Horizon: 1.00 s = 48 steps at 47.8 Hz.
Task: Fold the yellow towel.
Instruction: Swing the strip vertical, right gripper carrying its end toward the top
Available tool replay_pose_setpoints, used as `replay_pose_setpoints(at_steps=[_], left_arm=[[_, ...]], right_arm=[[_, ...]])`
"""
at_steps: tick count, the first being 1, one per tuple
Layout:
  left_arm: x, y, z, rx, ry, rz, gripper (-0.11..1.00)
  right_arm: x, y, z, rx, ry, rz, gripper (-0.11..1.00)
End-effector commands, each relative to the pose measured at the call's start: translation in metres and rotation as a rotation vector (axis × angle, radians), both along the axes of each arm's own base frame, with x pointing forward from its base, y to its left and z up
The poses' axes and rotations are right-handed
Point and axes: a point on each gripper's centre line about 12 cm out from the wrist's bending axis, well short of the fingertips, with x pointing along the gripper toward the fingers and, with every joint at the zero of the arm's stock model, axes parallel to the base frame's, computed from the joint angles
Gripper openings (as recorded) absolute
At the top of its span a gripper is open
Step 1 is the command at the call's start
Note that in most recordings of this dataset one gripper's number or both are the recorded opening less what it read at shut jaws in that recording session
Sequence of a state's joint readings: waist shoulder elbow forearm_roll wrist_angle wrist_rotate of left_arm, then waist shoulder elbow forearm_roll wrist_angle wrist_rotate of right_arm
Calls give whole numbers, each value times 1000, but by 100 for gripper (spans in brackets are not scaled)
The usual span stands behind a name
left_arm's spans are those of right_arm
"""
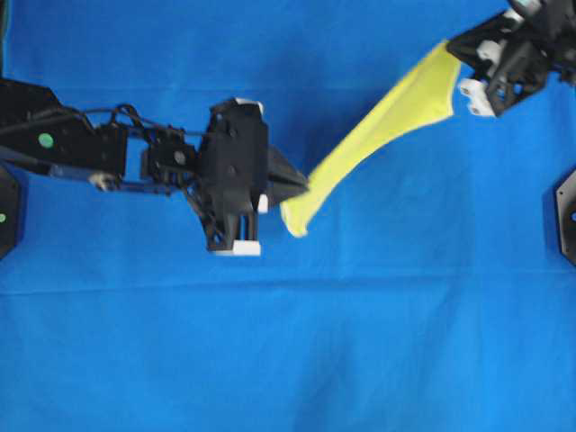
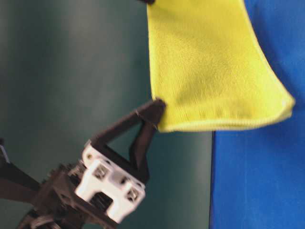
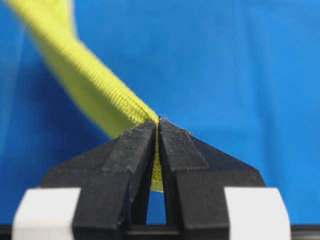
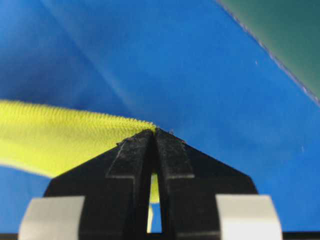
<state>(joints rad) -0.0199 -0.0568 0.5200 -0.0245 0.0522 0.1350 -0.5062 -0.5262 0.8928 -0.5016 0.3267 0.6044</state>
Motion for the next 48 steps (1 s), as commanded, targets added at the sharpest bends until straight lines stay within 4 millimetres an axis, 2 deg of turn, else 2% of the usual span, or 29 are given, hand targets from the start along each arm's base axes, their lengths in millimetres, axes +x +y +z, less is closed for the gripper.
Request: replay_pose_setpoints(at_steps=[1, 13, 20, 37, 48], left_arm=[[9, -20, 19, 7, -72, -50, 3], [27, -40, 28, 29, -142, -106, 3], [33, -47, 24, 28, -144, -118, 3], [42, -49, 18, 30, -173, -121, 3], [65, -52, 20, 29, -201, -121, 3]], right_arm=[[15, -15, 11, -27, -40, 1, 1], [71, -42, 17, -58, -103, 64, 1], [90, -52, 21, -65, -118, 72, 1], [93, -53, 21, -67, -119, 75, 1], [76, -45, 19, -65, -116, 70, 1]])
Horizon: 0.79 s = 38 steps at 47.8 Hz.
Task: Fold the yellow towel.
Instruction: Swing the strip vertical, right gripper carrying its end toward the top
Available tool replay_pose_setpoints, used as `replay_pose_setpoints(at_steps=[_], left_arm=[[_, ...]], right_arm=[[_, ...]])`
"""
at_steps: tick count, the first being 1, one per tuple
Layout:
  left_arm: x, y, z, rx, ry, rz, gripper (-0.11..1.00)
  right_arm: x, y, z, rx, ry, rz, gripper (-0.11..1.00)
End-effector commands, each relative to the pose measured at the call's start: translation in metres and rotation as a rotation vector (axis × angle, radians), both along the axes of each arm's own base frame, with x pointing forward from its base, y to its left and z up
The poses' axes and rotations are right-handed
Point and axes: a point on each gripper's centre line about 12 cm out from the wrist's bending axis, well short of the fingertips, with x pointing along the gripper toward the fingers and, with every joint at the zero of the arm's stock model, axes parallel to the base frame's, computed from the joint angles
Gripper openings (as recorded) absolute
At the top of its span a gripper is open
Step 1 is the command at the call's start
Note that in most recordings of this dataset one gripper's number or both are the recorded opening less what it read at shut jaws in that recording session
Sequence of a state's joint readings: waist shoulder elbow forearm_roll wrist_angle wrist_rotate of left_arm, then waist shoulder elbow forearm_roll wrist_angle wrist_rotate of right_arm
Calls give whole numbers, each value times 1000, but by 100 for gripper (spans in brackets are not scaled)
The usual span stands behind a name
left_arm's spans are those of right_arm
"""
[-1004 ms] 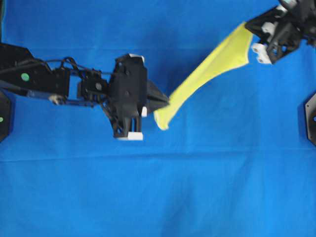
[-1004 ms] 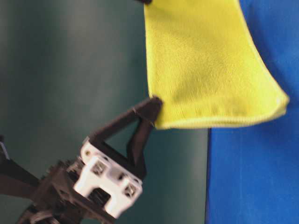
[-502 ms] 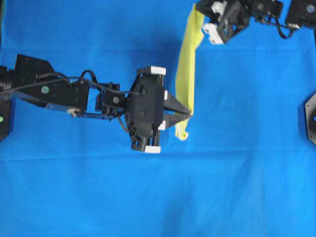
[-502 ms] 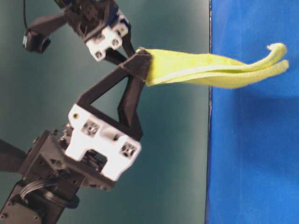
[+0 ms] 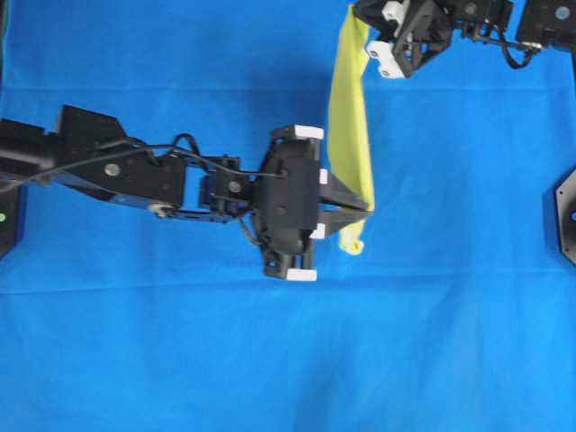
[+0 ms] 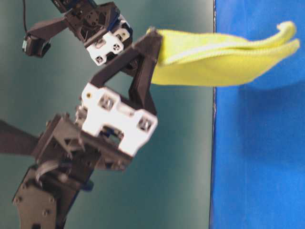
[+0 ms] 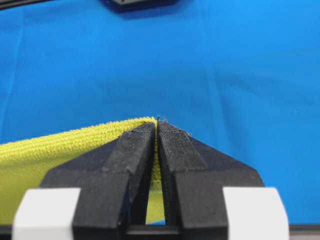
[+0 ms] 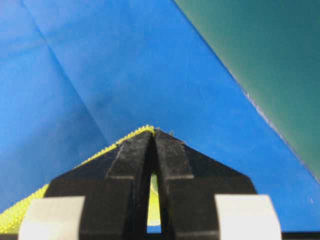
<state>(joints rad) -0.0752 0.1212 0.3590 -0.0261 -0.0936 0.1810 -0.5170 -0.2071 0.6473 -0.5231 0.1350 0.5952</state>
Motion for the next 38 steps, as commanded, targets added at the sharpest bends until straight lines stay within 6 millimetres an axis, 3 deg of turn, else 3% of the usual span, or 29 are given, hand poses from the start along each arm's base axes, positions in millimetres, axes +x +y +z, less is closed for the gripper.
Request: replay_pose_setpoints(at_steps=[1, 21, 30, 38], left_arm=[[11, -25, 23, -6, -72, -51, 3], [66, -32, 1, -5, -80, -50, 3], [64, -29, -15, -27, -41, -36, 3], [48, -27, -32, -47, 8, -24, 3]], right_arm=[[-13, -4, 14, -25, -31, -24, 1], [-67, 18, 4, -12, 26, -76, 1], [-61, 16, -8, 4, 49, -64, 1], [-35, 11, -23, 9, 37, -3, 1]])
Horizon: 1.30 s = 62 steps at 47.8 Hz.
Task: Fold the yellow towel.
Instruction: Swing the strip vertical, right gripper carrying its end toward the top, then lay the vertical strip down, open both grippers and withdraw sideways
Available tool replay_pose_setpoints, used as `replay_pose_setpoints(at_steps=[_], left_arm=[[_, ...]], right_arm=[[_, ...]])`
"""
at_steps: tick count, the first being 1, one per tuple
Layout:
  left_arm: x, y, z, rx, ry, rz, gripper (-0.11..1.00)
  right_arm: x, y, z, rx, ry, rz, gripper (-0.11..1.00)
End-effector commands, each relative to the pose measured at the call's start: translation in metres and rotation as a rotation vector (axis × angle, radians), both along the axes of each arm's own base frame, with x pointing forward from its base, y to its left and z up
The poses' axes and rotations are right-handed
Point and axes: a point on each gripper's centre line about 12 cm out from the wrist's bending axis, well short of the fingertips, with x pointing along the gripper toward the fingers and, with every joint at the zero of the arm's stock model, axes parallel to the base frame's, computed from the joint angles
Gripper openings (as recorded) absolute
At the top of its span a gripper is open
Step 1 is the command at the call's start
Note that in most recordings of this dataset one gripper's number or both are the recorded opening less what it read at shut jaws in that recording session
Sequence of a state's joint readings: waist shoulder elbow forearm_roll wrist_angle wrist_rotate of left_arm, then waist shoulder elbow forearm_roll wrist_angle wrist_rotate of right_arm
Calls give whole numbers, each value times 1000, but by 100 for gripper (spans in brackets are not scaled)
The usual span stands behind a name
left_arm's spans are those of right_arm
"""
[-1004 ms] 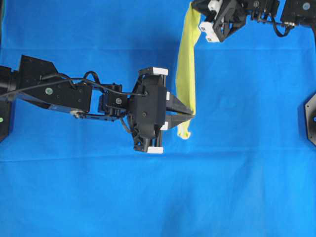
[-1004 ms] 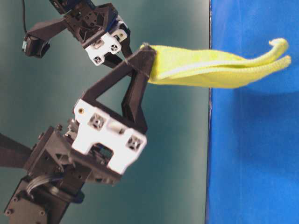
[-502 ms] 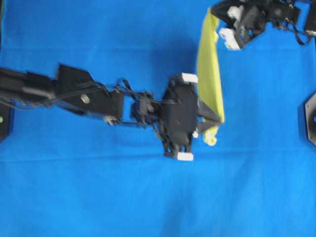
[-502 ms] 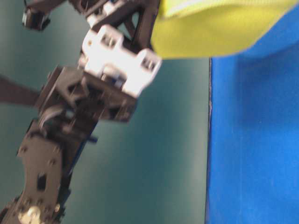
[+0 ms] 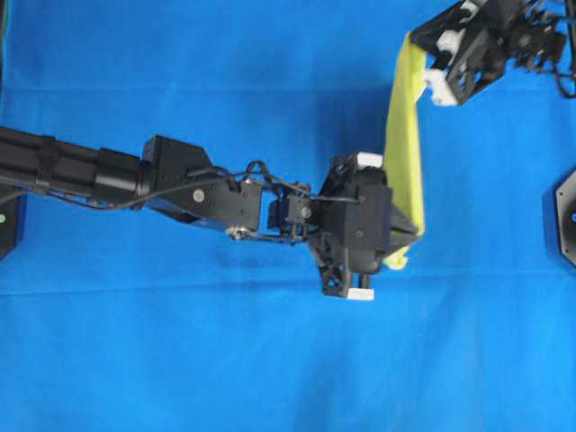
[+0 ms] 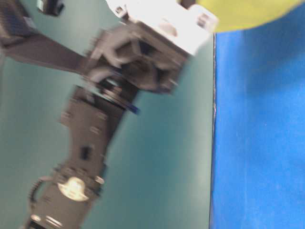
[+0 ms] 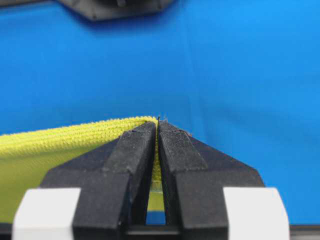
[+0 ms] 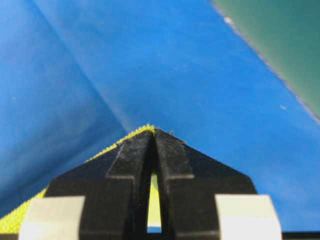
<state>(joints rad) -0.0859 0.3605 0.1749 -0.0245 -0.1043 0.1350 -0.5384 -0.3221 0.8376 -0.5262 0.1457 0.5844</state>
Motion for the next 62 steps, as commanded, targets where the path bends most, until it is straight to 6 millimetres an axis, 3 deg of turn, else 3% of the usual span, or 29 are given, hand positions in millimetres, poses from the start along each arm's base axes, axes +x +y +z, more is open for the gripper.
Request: replay_pose_setpoints(at_steps=[1, 13, 22, 50, 54, 56, 62], left_arm=[[-11, -17, 17, -11, -37, -30, 3], [-51, -11, -7, -80, 22, 8, 3], [-75, -8, -18, -112, 39, 26, 3], [-86, -4, -24, -89, 67, 26, 3], [-87, -2, -24, -87, 74, 30, 10], [-88, -1, -23, -81, 80, 28, 17], [-92, -1, -17, -42, 104, 9, 46]], right_arm=[[18, -8, 6, -21, -47, 28, 1], [71, -18, -7, -21, -86, 114, 1], [97, -20, -10, -23, -89, 145, 1], [97, -19, -19, -10, -69, 144, 2], [96, -19, -20, -1, -68, 135, 3], [96, -19, -19, 0, -71, 133, 10], [95, -19, -19, 3, -62, 128, 48]])
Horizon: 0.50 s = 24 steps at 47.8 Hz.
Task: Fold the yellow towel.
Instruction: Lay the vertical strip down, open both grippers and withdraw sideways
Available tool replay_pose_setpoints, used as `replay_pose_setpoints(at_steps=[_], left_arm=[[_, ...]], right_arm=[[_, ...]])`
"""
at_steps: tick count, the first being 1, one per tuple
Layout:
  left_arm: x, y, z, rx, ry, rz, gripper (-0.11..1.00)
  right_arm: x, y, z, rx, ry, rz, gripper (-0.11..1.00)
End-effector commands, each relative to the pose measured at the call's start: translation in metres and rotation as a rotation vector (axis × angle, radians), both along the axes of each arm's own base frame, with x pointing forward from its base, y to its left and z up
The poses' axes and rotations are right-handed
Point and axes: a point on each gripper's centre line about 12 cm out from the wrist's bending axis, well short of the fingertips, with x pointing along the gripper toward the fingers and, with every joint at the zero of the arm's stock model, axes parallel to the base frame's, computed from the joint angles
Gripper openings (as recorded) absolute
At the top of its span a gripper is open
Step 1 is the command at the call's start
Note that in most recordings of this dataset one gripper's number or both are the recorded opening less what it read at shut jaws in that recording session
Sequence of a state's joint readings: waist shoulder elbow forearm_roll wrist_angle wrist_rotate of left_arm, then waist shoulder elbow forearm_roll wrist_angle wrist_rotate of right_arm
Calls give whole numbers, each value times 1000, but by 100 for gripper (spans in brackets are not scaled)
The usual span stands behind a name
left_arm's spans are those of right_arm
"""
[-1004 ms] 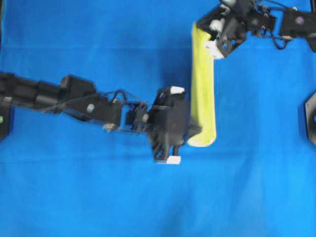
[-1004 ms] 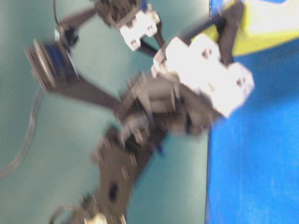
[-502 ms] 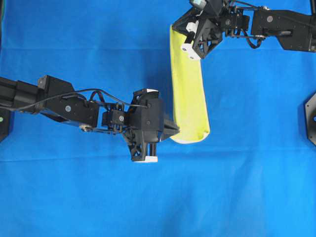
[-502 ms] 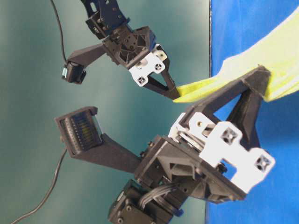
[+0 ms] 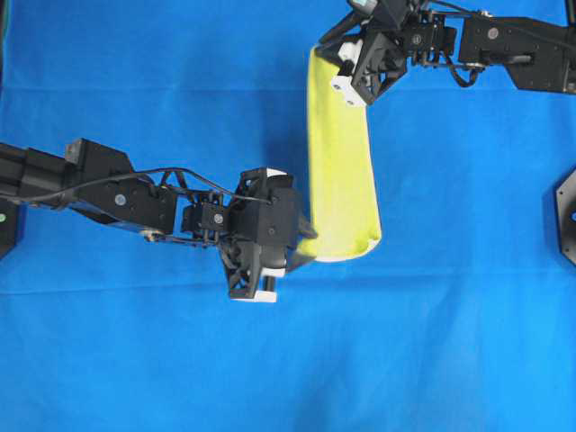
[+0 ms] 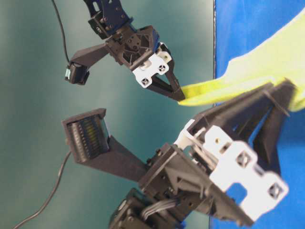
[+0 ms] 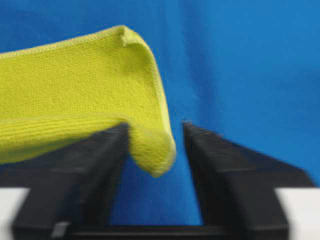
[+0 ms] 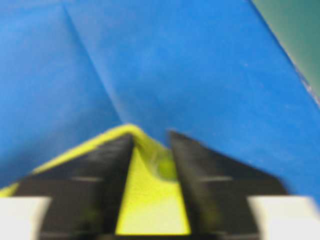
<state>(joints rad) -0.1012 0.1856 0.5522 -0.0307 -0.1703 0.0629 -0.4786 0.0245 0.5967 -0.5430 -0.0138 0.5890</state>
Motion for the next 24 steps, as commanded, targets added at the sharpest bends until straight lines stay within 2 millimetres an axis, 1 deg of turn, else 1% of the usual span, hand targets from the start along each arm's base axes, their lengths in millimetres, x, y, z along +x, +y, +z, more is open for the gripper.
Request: replay_pose_setpoints(at_steps=[1, 3, 5, 8, 10, 13, 21, 24], left_arm=[[-2, -2, 24, 18, -33, -19, 50], [-4, -1, 26, 35, -16, -28, 56], [-7, 0, 29, 49, -2, -36, 60], [-11, 0, 33, 65, 18, -48, 66], [-16, 1, 37, 77, 32, -55, 67], [-22, 3, 44, 82, 43, -56, 65], [-47, 16, 68, 81, 15, -29, 65], [-60, 26, 77, 80, -13, -3, 65]], right_arm=[[1, -2, 10, -9, -17, -9, 54], [0, -3, 9, -8, -11, -12, 63], [0, -3, 8, -7, -2, -16, 67], [-1, -3, 9, -8, 0, -18, 62], [-2, -3, 10, -8, 2, -20, 61], [-5, -2, 15, -13, -1, -25, 62], [-18, 4, 40, -39, -39, -34, 62], [-26, 10, 50, -50, -61, -29, 62]])
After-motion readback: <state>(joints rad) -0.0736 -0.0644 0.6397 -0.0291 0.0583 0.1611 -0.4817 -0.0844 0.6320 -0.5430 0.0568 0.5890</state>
